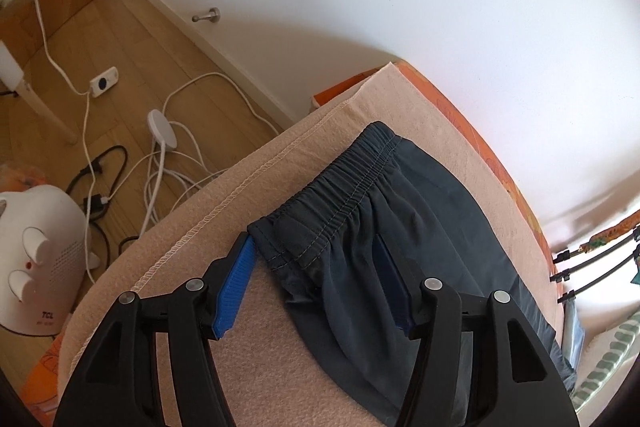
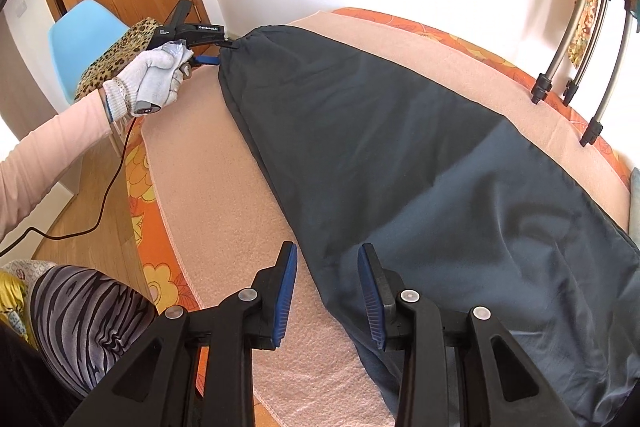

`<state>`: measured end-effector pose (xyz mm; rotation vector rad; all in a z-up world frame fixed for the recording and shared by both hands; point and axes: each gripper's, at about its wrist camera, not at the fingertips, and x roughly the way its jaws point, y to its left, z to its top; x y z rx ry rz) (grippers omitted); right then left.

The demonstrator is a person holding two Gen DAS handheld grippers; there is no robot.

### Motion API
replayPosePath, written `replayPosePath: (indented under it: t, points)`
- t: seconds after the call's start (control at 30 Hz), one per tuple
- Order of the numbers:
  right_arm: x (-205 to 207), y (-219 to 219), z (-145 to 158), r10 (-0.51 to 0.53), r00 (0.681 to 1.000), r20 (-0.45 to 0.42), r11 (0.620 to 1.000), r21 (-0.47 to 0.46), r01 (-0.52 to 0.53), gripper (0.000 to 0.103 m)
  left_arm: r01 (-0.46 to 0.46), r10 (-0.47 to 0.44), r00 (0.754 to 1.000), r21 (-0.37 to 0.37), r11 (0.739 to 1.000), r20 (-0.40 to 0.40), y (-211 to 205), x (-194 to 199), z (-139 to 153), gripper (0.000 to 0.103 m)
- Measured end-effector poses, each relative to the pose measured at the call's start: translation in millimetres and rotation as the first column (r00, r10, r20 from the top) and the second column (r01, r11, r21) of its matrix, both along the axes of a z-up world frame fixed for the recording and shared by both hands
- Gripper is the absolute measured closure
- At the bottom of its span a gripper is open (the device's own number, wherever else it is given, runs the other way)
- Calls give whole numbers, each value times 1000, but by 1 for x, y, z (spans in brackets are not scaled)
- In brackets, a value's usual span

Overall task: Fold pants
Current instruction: 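Pull the pants taut with both tools, then open both tools, then grasp the elastic waistband with the left tool while the right tool grips it beside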

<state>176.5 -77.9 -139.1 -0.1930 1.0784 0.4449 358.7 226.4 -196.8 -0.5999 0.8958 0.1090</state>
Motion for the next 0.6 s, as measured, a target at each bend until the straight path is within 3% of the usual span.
replayPosePath:
  t: [0.03,0.07,0.2,0.27,0.4,0.43,0.47,0.6]
  points:
    - [3,2,2,-1,1000,2,1000,7,1,69,-6,6,1000,31,1000,5,-2,0,0,53]
    - [6,5,3,-3,1000,3,1000,13,3,69,-11,11,1000,52,999,7,-4,-1,-2,70]
    - [25,21,14,11,1000,26,1000,11,-12,69,-20,18,999,48,999,48,1,-5,-4,86]
    - [38,31,20,15,999,36,1000,19,-16,69,-24,21,997,44,999,75,2,-7,-3,89]
    - [70,53,32,11,999,41,998,61,-14,64,25,-48,990,172,985,132,-15,-11,8,91]
    - [79,59,34,10,999,42,998,68,-13,59,33,-62,987,194,980,145,-18,-13,11,91]
    - [89,66,36,10,999,39,997,75,-13,52,43,-76,984,201,979,160,-19,-14,13,91]
    - [136,91,37,-11,1000,-9,988,152,12,47,72,-114,970,193,979,214,-22,-22,18,92]
